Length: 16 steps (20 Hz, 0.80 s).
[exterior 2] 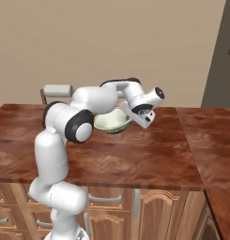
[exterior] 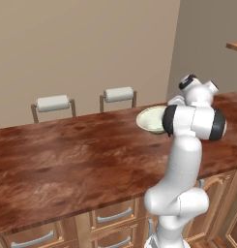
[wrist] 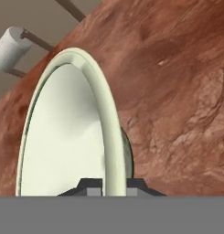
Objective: Pick the cup and bowl from the counter and place them on the counter next to the sink.
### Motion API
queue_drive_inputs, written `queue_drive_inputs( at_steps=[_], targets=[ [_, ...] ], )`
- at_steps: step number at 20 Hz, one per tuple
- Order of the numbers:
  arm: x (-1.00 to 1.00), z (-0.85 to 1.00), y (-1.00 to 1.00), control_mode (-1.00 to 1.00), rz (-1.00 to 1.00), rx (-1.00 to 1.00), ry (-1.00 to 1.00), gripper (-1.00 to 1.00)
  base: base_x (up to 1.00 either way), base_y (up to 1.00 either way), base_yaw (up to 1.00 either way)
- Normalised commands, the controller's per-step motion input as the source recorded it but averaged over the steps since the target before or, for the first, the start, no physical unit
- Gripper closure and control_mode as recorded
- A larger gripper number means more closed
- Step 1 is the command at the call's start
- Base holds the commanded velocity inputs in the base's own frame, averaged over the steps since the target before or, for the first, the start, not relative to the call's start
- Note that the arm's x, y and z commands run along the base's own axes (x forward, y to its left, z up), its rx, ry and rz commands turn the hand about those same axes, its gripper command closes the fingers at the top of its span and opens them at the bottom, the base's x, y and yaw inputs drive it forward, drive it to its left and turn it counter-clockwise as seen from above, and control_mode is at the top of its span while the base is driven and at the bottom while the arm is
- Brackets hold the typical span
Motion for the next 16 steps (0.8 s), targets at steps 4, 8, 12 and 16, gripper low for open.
queue_drive_inputs(
  at_steps=[4, 8, 12, 16],
  targets=[
    [-0.31, 0.41, 0.06, -1.0, 0.0, 0.22, 0.0, 1.0, 0.0, 0.0, 0.0],
    [-0.37, 0.48, 0.26, -1.0, 0.0, 0.16, 0.0, 1.0, 0.0, 0.0, 0.0],
    [-0.54, 0.32, 0.4, -1.0, 0.01, 0.1, 0.0, 1.0, 0.0, 0.0, 0.0],
    [-0.58, 0.09, 0.44, -1.0, 0.06, 0.05, 0.0, 1.0, 0.0, 0.0, 0.0]
  ],
)
